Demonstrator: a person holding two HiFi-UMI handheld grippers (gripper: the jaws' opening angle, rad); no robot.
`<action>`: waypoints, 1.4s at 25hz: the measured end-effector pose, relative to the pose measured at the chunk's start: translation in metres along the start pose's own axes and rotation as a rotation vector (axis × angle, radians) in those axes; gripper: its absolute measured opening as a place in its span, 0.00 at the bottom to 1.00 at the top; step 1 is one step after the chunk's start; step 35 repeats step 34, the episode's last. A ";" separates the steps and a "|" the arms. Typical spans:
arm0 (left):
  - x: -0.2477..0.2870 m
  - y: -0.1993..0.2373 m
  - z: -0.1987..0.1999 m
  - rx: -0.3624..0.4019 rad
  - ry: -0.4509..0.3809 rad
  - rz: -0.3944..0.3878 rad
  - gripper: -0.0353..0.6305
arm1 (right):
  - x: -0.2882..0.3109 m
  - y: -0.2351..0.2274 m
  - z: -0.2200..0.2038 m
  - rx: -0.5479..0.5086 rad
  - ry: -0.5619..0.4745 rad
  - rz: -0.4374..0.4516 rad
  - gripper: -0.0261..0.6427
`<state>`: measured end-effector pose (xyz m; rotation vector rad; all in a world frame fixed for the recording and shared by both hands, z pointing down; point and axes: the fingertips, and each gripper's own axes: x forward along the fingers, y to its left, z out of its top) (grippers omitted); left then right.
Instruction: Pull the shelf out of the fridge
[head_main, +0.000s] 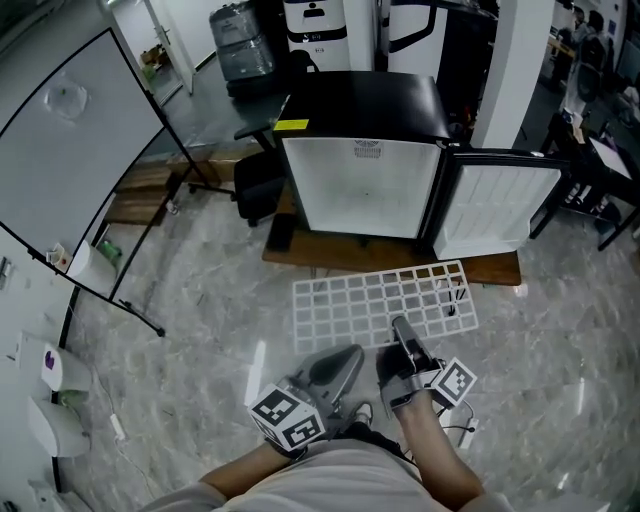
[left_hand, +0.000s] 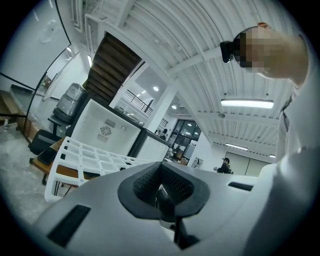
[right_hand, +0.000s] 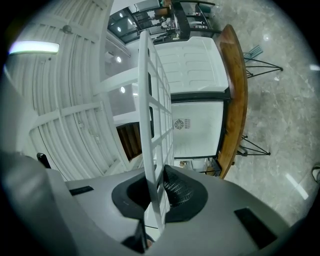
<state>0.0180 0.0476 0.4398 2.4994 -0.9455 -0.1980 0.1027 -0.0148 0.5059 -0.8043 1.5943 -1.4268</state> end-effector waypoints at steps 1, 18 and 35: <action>-0.001 -0.003 0.000 0.008 0.002 -0.002 0.06 | -0.002 0.001 -0.002 0.005 -0.001 0.003 0.10; -0.018 -0.021 0.006 0.019 0.010 -0.077 0.06 | -0.023 0.019 -0.018 -0.036 -0.068 0.001 0.10; -0.037 -0.018 0.016 0.027 -0.009 -0.110 0.06 | -0.017 0.030 -0.032 -0.050 -0.096 0.015 0.10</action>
